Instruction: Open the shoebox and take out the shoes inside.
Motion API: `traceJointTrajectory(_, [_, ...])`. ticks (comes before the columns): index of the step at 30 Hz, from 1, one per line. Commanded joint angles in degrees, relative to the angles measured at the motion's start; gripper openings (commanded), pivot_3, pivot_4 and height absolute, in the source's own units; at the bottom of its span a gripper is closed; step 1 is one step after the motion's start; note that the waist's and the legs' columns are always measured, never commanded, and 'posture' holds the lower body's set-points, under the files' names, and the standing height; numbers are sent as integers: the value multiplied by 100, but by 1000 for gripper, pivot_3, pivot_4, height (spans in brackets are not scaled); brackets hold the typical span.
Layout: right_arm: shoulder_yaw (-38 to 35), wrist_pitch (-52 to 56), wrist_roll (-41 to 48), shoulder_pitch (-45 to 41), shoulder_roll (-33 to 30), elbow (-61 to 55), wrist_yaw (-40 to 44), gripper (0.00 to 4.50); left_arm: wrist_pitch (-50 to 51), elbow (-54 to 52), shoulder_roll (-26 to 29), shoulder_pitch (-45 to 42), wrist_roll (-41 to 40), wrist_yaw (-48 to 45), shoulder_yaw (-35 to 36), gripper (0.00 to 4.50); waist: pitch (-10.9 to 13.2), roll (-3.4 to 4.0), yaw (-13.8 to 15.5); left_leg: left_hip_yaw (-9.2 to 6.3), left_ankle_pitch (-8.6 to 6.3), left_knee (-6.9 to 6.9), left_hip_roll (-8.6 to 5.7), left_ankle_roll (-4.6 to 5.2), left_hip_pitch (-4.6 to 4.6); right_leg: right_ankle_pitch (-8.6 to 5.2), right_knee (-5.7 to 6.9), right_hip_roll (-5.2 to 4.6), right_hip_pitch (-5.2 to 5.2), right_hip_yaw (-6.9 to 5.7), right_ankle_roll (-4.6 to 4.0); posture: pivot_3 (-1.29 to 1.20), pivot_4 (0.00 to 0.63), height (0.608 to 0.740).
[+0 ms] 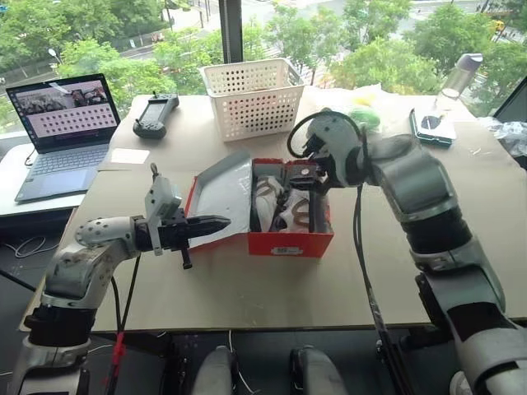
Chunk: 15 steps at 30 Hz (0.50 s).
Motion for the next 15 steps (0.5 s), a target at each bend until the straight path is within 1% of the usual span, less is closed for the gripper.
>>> traceJointTrajectory(1, [-323, 407, 215, 47, 76, 138, -223, 4118, -45, -157, -11, 6, -19, 17, 50, 0, 0, 0, -1, 0, 0, 0, -1, 0, 0, 0, 0, -1, 0, 1, 1, 0, 150, 733])
traceJointTrajectory(5, [-348, 598, 406, 217, 170, 136, -319, 4118, -48, -173, -35, 34, -9, 45, 47, 0, 0, 0, -2, 0, 0, 0, -2, 0, 1, -1, 3, -1, 0, 3, 1, 0, 150, 733])
traceJointTrajectory(15, [-81, 525, 557, 703, 258, 207, -498, 4118, -37, -191, -21, 37, -1, 104, 74, 0, 0, 0, -6, 0, 0, 0, -3, 0, 1, -5, 7, -1, -3, 7, 9, 0, 150, 733])
